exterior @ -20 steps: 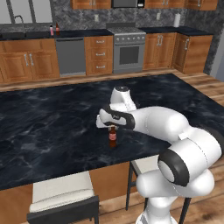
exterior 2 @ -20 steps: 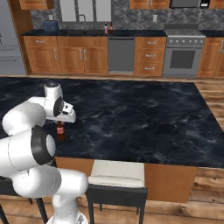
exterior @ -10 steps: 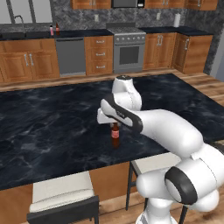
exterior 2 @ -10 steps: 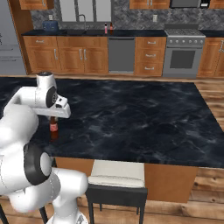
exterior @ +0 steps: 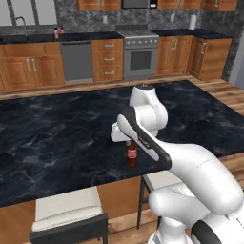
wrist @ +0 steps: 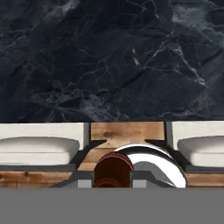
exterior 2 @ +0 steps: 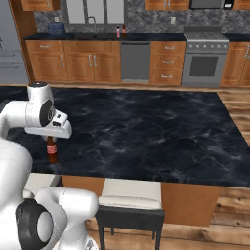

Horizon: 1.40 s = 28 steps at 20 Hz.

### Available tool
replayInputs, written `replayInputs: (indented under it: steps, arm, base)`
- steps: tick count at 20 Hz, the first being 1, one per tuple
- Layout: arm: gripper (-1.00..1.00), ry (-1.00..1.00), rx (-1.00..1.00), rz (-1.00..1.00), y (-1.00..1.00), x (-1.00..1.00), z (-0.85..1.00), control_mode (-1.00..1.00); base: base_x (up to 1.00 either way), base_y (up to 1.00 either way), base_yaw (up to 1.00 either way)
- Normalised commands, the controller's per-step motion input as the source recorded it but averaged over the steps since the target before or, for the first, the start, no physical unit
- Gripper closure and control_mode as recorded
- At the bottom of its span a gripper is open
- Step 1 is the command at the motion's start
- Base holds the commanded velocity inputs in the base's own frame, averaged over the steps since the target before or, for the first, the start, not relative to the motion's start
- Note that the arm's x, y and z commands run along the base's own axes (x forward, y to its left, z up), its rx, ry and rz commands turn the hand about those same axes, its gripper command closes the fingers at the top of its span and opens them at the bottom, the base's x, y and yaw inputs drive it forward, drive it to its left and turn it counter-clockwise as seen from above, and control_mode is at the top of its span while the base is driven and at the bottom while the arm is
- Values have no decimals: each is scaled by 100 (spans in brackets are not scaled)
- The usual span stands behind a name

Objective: Place the large bottle from the dining counter next to the other large bottle outside the sink, and place the small bottle from the dining counter next to the other small bottle inside the sink.

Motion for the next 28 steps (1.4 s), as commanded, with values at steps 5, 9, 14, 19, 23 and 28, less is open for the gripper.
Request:
replayInputs:
  steps: [5, 9, 14, 19, 23, 28]
  arm:
    - [100, 0, 0, 0, -27, -51, 15, -100]
    - [100, 0, 0, 0, -31, -61, 14, -100]
    - [100, 0, 0, 1, -18, -42, 13, -100]
    - [100, 0, 0, 0, 0, -4, 0, -100]
    - [100, 0, 0, 0, 0, 0, 0, -100]
    - [100, 0, 0, 0, 0, 0, 0, 100]
  base:
    - [0, 0, 0]
    - [0, 0, 0]
    - [0, 0, 0]
    - [0, 0, 0]
    - [0, 0, 0]
    - [0, 0, 0]
